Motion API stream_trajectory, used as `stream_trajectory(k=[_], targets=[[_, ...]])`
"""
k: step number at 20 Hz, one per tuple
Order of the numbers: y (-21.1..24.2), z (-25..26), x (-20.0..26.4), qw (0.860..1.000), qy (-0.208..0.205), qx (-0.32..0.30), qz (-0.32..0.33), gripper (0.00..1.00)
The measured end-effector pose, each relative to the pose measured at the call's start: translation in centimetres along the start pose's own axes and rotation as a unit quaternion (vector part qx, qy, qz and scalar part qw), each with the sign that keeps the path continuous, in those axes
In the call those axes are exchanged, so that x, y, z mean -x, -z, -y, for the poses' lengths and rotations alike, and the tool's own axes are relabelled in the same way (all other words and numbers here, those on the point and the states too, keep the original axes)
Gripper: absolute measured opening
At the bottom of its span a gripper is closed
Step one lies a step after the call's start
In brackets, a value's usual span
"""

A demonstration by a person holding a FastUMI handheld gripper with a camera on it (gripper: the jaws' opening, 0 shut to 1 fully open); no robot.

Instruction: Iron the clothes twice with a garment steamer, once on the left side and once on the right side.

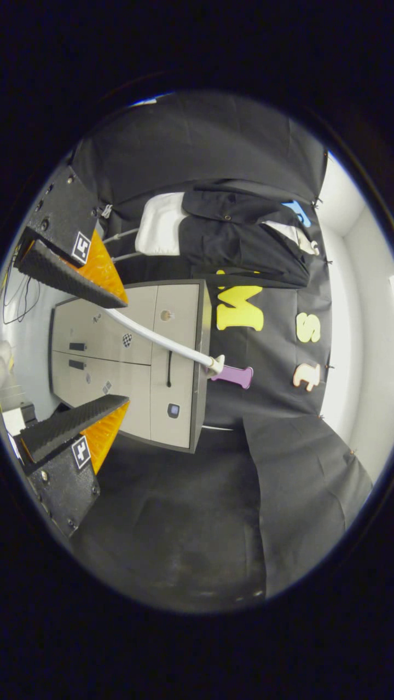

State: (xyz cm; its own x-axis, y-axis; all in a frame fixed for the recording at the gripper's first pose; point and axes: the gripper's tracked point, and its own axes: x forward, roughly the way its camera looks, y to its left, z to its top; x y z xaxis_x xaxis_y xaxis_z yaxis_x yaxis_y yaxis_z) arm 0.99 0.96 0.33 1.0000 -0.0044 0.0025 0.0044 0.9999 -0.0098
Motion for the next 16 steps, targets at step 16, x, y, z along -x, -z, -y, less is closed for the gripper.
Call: stream_trajectory(k=[16], targets=[[-11.5,3.3,-10.4,0.999,-0.026,-0.032,0.001,0.99]])
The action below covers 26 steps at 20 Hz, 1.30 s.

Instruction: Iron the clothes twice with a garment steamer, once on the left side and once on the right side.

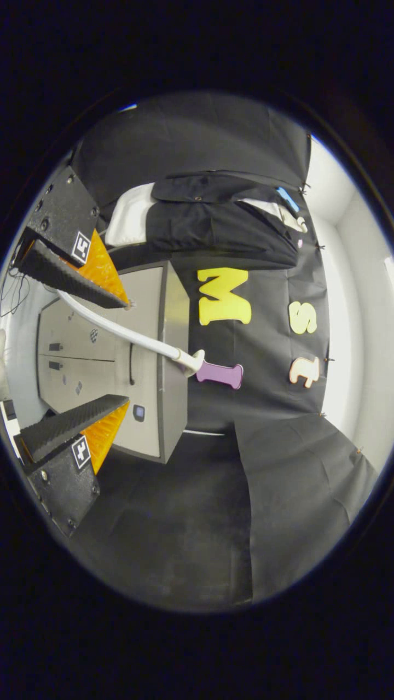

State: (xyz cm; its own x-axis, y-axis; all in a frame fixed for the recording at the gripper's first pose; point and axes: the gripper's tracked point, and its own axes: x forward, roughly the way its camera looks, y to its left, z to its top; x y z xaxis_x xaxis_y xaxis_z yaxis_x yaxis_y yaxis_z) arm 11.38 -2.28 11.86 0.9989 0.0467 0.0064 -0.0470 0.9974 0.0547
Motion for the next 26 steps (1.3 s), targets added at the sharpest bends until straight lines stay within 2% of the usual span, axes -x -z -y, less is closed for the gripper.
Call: stream_trajectory(k=[6,10,14,21,24,26], targets=[[-5.9,1.9,-10.5,1.000,-0.012,-0.018,-0.013,0.99],[-7.5,2.6,-18.1,0.999,-0.022,-0.023,-0.043,0.99],[-7.3,3.0,-24.4,0.996,-0.029,-0.036,-0.080,0.99],[-4.8,1.9,-31.5,0.986,-0.061,-0.050,-0.148,0.96],[-4.0,0.5,-32.9,0.980,-0.080,-0.066,-0.170,0.94],[-3.3,-0.3,-33.1,0.974,-0.090,-0.082,-0.189,0.87]])
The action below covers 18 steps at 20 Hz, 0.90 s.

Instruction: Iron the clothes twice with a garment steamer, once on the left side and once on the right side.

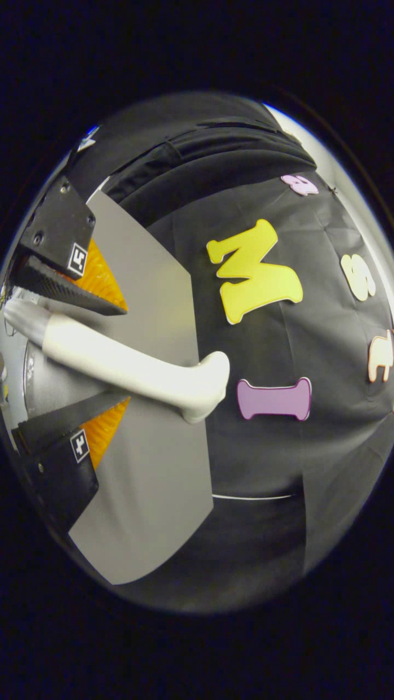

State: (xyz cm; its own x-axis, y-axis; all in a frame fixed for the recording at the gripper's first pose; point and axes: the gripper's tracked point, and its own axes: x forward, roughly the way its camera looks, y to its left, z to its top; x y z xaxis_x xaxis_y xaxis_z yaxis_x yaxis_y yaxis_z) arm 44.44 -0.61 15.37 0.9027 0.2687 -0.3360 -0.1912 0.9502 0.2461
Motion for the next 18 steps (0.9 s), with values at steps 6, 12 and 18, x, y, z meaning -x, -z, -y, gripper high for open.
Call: stream_trajectory(k=[6,12,18], targets=[[-0.4,0.6,-0.3,1.000,0.012,-0.020,0.008,0.60],[0.1,-0.7,1.2,0.999,0.025,-0.014,0.025,0.40],[0.0,-3.8,5.2,0.997,0.043,-0.015,0.060,0.35]])
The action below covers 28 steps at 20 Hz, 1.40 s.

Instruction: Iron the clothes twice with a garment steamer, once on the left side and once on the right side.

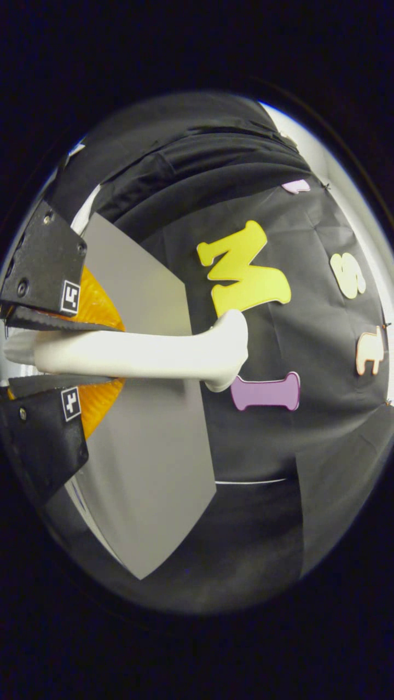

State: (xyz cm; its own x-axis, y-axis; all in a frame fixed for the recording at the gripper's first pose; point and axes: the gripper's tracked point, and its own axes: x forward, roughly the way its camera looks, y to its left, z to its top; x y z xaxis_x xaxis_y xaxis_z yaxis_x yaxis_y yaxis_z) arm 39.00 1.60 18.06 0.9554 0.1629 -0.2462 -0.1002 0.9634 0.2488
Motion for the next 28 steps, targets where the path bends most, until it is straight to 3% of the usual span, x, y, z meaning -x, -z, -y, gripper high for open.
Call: stream_trajectory(k=[7,14,22,28], targets=[[-3.0,-7.7,7.4,0.998,-0.005,-0.004,0.068,0.35],[-6.3,-18.6,12.6,0.990,-0.040,0.014,0.132,0.35],[-8.3,-32.6,15.0,0.978,-0.115,0.047,0.169,0.35],[-8.2,-40.4,14.8,0.969,-0.158,0.073,0.176,0.35]])
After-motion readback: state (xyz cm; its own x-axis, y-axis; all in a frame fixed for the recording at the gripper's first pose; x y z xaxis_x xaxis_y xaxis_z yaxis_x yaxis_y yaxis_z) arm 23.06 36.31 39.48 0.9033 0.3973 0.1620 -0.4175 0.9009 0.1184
